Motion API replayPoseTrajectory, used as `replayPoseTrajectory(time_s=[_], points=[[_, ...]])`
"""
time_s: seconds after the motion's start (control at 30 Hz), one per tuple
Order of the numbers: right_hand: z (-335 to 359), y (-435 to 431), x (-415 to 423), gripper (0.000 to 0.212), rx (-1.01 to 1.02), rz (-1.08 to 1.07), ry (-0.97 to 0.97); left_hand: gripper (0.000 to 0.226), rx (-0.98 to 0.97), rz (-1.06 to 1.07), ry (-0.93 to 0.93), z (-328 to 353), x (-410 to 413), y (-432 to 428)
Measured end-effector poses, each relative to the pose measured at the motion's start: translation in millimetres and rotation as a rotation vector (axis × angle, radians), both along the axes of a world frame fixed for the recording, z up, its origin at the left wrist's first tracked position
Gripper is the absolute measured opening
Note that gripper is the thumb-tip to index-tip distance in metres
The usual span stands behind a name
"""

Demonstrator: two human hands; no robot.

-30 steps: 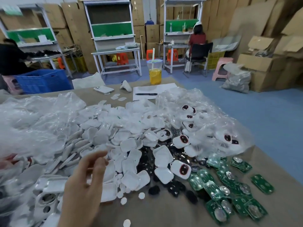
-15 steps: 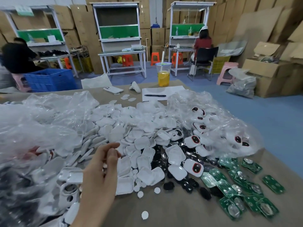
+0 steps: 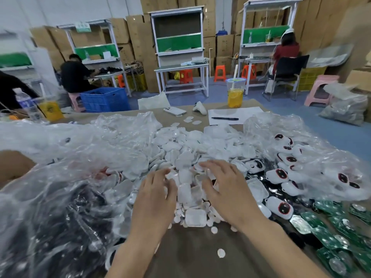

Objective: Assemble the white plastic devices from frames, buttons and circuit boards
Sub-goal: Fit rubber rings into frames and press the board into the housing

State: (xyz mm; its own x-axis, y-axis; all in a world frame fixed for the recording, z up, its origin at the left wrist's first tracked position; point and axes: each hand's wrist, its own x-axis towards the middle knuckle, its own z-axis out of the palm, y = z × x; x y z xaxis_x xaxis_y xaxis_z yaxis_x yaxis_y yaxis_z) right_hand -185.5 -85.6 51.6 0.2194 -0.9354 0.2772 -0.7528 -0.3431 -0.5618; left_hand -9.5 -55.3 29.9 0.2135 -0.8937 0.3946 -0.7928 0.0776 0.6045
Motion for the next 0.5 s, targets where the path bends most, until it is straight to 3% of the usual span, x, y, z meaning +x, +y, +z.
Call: replayPoseTrajectory(time_s=[0.07, 0.17, 0.3, 0.5], points=[[-34.0, -1.1, -16.1, 0.064, 0.042, -0.076, 0.243, 0.044, 0.06, 0.022, -0.222, -2.9, 3.1, -0.7], [-45.6, -12.7, -2.1, 0.077, 0.079, -0.023, 0.281, 0.061, 0.149, 0.089, -0.422, -14.7, -1.4, -3.0], [-52.1, -18.0, -16.0, 0.066, 0.061, -0.039, 0.221, 0.064, 0.212, 0.145, -0.497, -20.8, -4.3, -21.7], [-54.4, -22.7, -17.9, 0.032, -0.03, -0.068, 0.183, 0.041, 0.147, 0.156, -0.543, -14.5, -1.2, -41.7]])
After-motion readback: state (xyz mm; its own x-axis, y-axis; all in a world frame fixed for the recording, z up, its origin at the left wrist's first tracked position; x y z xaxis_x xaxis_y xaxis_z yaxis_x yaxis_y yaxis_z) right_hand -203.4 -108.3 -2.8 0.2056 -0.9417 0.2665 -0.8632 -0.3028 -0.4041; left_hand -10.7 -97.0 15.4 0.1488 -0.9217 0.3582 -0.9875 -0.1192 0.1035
